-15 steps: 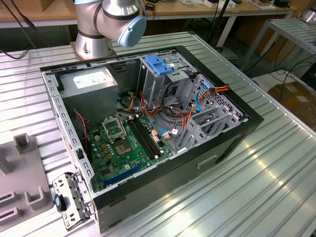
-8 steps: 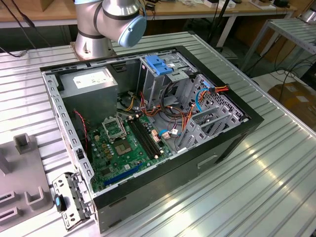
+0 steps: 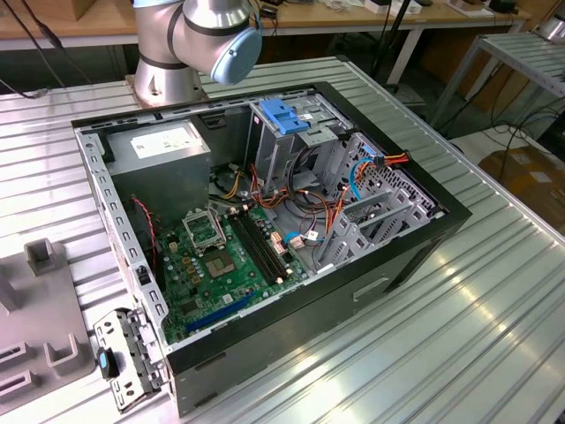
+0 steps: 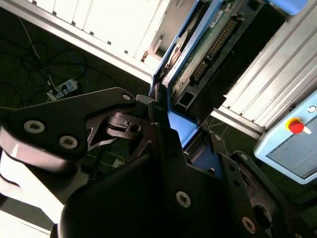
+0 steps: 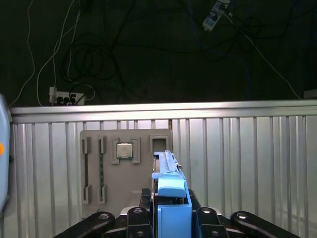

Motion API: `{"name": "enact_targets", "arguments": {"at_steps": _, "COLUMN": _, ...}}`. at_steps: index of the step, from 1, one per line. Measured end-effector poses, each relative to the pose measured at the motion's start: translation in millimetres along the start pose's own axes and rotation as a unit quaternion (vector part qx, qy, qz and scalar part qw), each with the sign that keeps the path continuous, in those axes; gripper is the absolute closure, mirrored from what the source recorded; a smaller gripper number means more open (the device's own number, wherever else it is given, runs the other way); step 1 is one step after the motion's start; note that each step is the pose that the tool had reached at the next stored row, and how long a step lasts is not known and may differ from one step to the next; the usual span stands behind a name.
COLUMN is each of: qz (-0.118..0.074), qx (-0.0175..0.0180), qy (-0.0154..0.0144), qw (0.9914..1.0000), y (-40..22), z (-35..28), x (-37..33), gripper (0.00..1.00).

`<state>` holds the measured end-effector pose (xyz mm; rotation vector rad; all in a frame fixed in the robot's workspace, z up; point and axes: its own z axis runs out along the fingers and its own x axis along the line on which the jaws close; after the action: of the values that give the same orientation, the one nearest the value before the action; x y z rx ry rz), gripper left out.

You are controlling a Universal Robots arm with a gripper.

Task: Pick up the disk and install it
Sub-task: 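Pick up the disk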

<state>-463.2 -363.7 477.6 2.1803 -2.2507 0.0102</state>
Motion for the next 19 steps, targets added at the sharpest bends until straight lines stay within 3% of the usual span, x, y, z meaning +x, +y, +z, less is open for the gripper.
{"name": "enact_targets", "arguments": {"at_steps": 13, "qz": 0.0, "qx": -0.0001, "qy": -0.0002, "qw": 1.0, "y": 0.0, "z": -14.8, "x": 0.1, "gripper": 0.63}}
{"name": "enact_targets", "arguments": {"at_steps": 19, "qz": 0.0, "qx": -0.0003, "qy": -0.0002, "qw": 1.0, "y": 0.0, "z": -30.3, "x": 0.3, "gripper": 0.63}}
